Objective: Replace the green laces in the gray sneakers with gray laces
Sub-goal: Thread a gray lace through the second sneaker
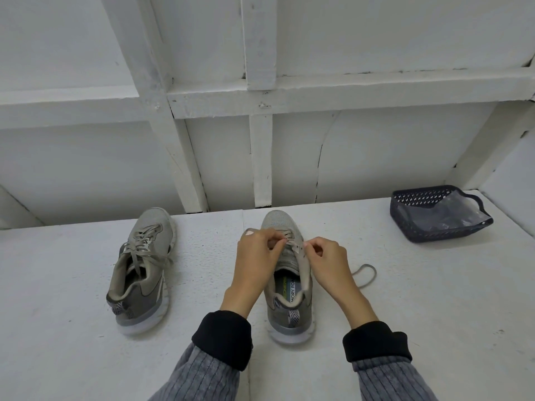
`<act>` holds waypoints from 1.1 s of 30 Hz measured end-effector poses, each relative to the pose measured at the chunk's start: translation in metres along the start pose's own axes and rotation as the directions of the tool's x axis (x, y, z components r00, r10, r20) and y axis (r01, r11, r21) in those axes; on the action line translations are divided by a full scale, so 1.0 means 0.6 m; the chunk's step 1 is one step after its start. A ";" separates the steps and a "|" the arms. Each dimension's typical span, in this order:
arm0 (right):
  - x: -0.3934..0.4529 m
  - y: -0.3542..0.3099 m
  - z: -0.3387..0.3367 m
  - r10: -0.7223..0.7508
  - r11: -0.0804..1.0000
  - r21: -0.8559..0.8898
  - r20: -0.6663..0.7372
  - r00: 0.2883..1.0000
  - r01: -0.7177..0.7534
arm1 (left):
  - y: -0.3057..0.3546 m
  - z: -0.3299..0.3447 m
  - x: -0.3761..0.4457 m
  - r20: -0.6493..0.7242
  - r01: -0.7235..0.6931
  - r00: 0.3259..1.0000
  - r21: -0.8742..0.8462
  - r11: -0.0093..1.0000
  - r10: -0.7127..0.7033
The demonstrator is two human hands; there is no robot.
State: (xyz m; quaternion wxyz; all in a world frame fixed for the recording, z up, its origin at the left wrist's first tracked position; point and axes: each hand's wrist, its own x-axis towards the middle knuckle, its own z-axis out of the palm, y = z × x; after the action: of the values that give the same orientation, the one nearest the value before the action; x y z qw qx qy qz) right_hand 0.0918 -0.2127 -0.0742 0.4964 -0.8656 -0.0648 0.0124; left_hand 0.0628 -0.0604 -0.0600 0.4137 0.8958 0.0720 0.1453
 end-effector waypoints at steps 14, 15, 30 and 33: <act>-0.007 0.033 0.003 0.141 0.914 0.371 0.089 0.986 -0.164 | 0.012 0.039 -0.008 0.093 -0.055 0.995 0.111 0.992 0.044; -0.007 0.033 0.003 0.137 0.909 0.382 0.097 0.986 -0.164 | 0.014 0.040 -0.007 0.100 -0.067 0.993 0.116 0.991 0.055; 0.012 0.051 -0.009 0.254 0.936 0.290 -0.163 0.953 -0.200 | -0.026 0.039 -0.020 -0.051 0.001 0.999 0.081 0.997 0.003; 0.007 0.094 -0.039 0.294 0.956 0.112 -0.305 0.906 -0.272 | -0.034 0.041 -0.040 -0.140 0.137 0.978 -0.146 0.980 -0.158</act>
State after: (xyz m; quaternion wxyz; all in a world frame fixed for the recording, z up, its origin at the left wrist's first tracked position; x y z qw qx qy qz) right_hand 0.1039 -0.2604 -0.1106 0.5220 -0.8392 0.1428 -0.0534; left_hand 0.0476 -0.0711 -0.0954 0.4768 0.8442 0.1592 0.1860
